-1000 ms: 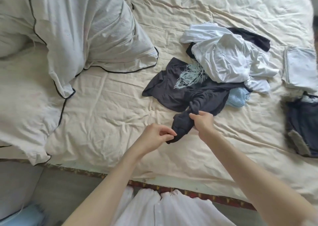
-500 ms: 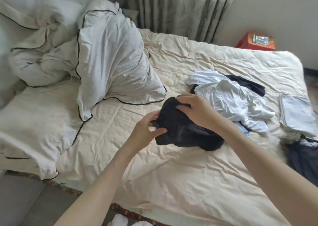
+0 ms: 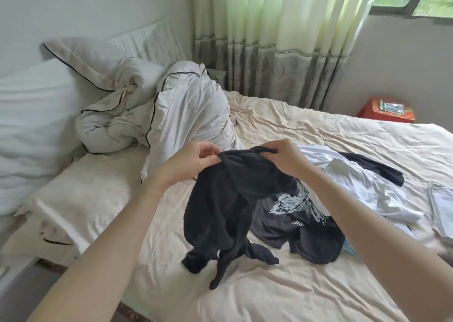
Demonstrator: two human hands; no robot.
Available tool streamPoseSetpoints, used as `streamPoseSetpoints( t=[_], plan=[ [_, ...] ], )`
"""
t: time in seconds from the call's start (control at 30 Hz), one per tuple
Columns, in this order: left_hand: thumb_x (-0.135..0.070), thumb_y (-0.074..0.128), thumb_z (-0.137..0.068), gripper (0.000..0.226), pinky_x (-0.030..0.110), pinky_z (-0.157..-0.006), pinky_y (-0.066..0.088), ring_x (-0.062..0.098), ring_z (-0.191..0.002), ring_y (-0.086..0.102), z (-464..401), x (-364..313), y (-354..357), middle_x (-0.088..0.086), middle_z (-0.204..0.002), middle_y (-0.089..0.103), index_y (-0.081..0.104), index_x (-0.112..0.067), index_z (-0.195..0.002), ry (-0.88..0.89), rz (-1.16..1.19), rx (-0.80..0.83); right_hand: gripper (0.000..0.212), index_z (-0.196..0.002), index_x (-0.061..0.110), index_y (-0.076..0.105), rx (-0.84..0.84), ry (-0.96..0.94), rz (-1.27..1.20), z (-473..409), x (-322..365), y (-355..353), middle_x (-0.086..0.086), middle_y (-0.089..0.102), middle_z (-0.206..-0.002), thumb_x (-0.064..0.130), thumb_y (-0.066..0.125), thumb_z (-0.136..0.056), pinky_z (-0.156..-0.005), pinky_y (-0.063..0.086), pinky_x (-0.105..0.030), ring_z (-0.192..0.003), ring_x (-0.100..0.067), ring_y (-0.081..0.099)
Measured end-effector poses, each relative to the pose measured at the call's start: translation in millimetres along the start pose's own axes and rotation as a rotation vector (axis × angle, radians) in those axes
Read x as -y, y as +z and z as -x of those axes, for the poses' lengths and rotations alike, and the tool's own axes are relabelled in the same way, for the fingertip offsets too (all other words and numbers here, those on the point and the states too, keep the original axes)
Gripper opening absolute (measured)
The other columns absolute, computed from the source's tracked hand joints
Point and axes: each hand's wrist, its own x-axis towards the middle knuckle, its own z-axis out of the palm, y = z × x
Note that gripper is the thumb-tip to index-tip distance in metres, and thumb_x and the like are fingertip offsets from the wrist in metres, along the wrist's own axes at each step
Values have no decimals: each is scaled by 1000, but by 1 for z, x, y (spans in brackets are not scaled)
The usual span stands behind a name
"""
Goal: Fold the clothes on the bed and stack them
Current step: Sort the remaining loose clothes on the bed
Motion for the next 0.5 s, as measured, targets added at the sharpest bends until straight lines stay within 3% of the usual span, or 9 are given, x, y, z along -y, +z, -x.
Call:
streamPoseSetpoints(
  t=[0.13,0.3,0.4,0.5],
  plan=[
    [-18,57,-94,16,7,-67,45,-8,-75,64,-8,-18,-26,-17,-77,70,62,-32,-86,15,-69,-41,20,-103,17,74,-63,-54,-56,-12,15,-6,12,67,-84,10,62,-89,-62,40,-2,-73,1,58],
    [-21,52,-96,17,9,-64,43,-1,-73,60,-16,-22,-33,-10,-81,64,61,-32,-87,17,-62,-183,19,-105,17,73,-116,-67,-3,-23,29,-17,1,72,-98,17,60,-91,-83,47,-27,-92,-14,63],
    [-19,55,-95,16,12,-61,44,-2,-67,58,-23,-29,-30,-10,-77,63,62,-29,-85,36,-6,-273,26,-114,17,67,-254,-110,49,-19,38,-11,2,66,-108,24,63,-89,-86,41,-28,-96,-15,57],
    [-15,58,-93,18,8,-57,45,-6,-63,62,-29,-39,-27,-14,-70,67,66,-26,-82,51,40,-252,41,-120,26,60,-130,-203,-53,-5,51,9,13,58,-106,41,66,-82,-86,41,-22,-100,-6,53]
  ],
)
